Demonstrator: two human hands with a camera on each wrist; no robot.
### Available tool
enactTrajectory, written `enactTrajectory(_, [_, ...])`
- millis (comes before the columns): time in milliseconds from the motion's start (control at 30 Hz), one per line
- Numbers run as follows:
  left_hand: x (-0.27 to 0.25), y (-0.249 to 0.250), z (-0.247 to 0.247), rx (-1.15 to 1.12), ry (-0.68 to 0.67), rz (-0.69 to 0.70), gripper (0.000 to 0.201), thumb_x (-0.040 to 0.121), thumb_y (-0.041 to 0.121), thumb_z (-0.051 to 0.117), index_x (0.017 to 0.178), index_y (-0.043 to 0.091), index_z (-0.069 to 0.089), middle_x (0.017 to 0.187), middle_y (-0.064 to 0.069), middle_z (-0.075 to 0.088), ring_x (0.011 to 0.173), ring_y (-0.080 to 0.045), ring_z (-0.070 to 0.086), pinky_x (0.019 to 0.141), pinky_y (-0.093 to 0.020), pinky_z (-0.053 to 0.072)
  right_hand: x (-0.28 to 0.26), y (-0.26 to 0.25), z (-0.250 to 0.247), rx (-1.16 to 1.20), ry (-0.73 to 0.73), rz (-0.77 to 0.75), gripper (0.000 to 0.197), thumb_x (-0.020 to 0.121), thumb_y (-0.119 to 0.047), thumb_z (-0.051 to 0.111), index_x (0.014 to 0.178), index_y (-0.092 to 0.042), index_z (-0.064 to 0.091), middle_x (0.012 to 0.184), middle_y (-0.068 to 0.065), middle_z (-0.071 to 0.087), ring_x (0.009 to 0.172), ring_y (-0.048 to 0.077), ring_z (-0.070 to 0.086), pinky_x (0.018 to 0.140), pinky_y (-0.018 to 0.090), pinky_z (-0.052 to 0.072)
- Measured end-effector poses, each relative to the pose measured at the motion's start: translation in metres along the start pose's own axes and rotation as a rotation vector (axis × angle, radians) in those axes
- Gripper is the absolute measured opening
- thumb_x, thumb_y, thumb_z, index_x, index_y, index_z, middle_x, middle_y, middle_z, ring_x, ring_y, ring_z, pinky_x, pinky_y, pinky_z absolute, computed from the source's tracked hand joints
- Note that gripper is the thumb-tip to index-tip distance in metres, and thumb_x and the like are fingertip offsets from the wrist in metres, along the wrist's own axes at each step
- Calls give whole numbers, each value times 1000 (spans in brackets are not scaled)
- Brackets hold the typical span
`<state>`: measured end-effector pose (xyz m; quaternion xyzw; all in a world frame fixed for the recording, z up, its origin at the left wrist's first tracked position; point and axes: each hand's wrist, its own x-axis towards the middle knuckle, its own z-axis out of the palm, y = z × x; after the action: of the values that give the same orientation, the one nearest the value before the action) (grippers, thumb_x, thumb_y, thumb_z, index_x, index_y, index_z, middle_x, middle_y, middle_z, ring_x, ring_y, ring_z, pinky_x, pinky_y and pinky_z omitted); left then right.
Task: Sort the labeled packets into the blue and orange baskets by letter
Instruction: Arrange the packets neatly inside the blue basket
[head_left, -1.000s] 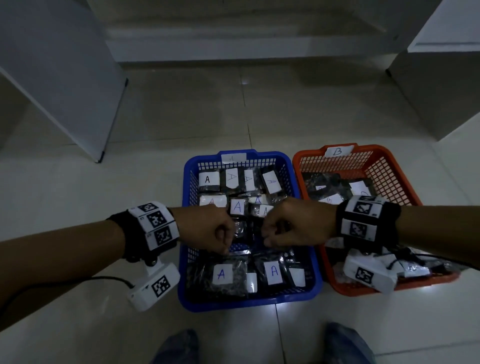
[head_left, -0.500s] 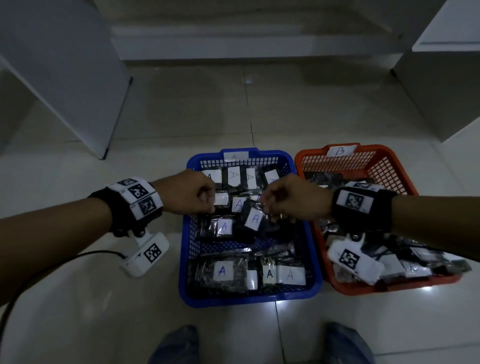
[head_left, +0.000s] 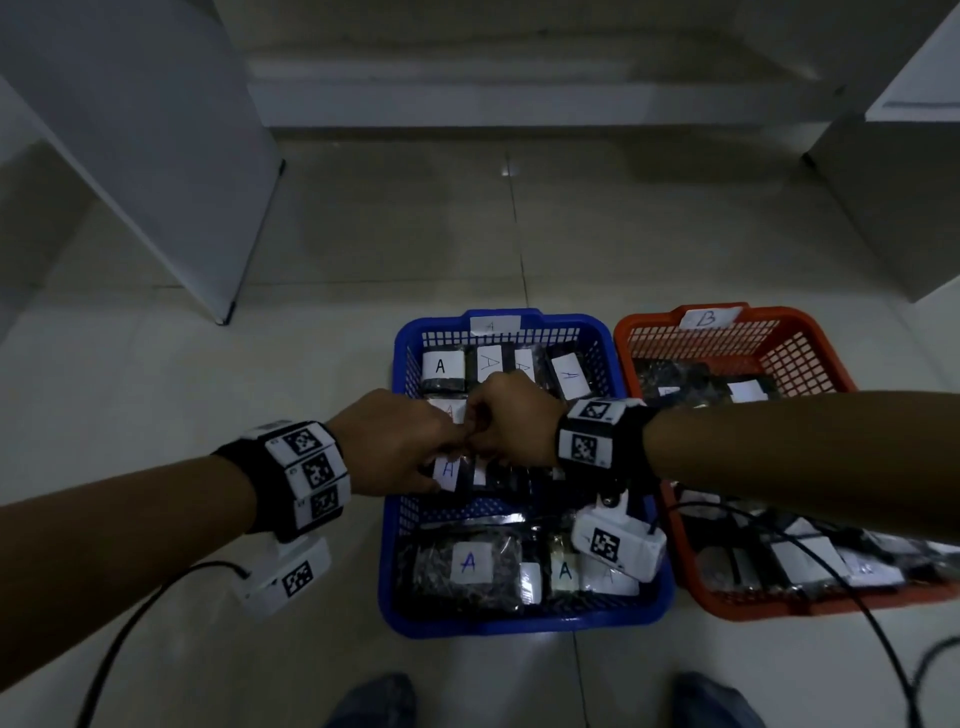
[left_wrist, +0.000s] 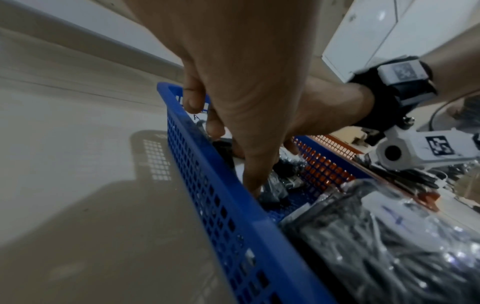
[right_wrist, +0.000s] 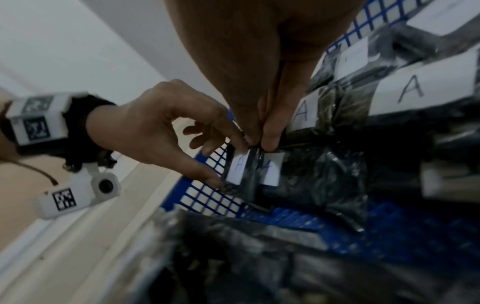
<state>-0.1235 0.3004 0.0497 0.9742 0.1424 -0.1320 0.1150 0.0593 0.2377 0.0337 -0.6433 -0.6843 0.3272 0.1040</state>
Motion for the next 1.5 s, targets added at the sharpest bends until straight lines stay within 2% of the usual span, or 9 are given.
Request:
enactTrajectory(200, [4,-2,4,117,-93,-31,27,86,53,64,89,26,65,87,8,67,77,-16,65,63,-27,45,-6,14,-16,-23,-7,-26,10,86,-18,75,84,-9,72,78,-3,69,71,11,65,72,28,57])
enactTrajectory(333, [6,-1,5,152,-116,-27,31,83,56,67,88,26,65,87,7,68,78,-15,65,76,-32,52,-37,29,-39,4,-334,-33,9,86,-12,73,95,-10,73,87,-3,74,72,3,67,69,21,57])
enactTrajectory(500, [11,1,5,204,-101,-38,37,81,55,69,91,21,58,94,3,66,84,-19,65,67,-27,42,-102,37,-30,-251,-561,-29,40,75,-54,78,103,-29,64,91,-10,69,78,5,64,67,23,55])
enactTrajectory(633, [14,5,4,243,-140,-82,34,85,54,64,82,24,48,93,1,66,80,-18,64,67,-28,46,-124,41,-22,-403,-458,-97,60,77,-66,69,122,-30,52,107,-11,61,90,8,60,78,28,57])
enactTrajectory(767, [19,5,3,267,-182,-104,53,75,68,69,92,19,60,90,2,65,77,-18,62,61,-26,40,-123,47,-15,-394,-406,-165,59,82,-71,60,120,-26,58,111,-12,56,88,4,54,69,19,48])
enactTrajectory(967, [18,11,5,251,-155,-124,49,79,63,66,95,17,60,94,-1,65,81,-20,64,61,-27,39,-109,54,-20,122,-413,25,18,88,-34,75,93,-18,69,88,-6,71,76,1,63,70,19,53])
enactTrajectory(1133, [19,10,0,240,-178,-121,45,79,59,69,99,19,59,97,1,65,83,-19,63,64,-26,37,-90,56,-28,275,-280,93,10,90,-22,72,95,-13,72,88,2,76,81,20,73,76,34,61])
enactTrajectory(1400, [18,6,4,246,-137,-108,49,79,61,69,97,17,59,97,-1,65,81,-21,64,62,-27,39,-52,37,-21,325,-15,115,13,87,-29,76,91,-17,72,82,0,75,74,24,73,70,46,62])
enactTrajectory(1500, [16,3,3,189,-119,-94,50,77,63,71,99,19,61,92,2,64,75,-16,59,59,-24,37,-42,27,-14,405,6,206,20,84,-26,80,91,-10,71,77,5,76,74,26,74,63,39,63])
